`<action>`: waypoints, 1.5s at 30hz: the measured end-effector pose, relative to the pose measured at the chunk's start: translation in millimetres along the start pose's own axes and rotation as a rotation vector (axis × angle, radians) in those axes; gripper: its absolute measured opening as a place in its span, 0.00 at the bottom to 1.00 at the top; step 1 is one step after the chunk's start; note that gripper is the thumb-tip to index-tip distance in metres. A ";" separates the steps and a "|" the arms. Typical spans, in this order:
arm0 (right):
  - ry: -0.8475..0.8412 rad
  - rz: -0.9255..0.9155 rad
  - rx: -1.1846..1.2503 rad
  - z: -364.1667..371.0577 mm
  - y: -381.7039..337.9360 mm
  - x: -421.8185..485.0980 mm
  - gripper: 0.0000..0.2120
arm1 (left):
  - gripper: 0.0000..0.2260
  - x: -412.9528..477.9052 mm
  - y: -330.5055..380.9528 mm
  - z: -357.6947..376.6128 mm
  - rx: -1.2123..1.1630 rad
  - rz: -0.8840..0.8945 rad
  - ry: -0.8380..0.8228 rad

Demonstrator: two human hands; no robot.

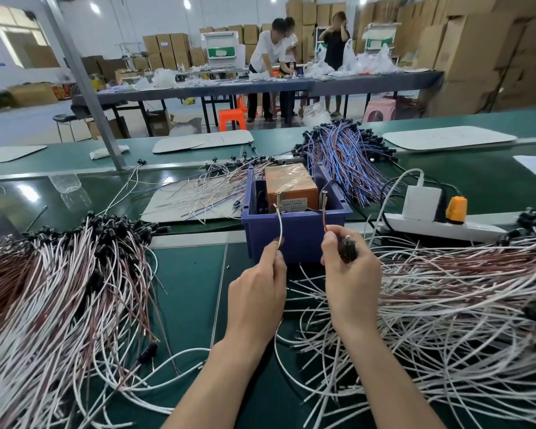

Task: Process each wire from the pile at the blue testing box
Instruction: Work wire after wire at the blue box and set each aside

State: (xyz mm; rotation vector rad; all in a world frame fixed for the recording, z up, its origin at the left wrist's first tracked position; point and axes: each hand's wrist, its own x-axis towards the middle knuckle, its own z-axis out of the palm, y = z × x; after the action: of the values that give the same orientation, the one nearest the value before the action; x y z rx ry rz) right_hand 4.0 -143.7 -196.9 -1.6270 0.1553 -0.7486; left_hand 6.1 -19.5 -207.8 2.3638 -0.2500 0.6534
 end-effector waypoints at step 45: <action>-0.063 0.072 0.113 1.2 0.2 9.8 0.11 | 0.15 28.0 -3.9 -18.0 -0.210 0.037 0.120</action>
State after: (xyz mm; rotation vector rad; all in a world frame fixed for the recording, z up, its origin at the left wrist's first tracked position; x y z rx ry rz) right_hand 12.4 -147.6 -193.5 -1.5279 0.1237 -0.6396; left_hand 24.4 -5.0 -183.7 2.1168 -0.2947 0.7457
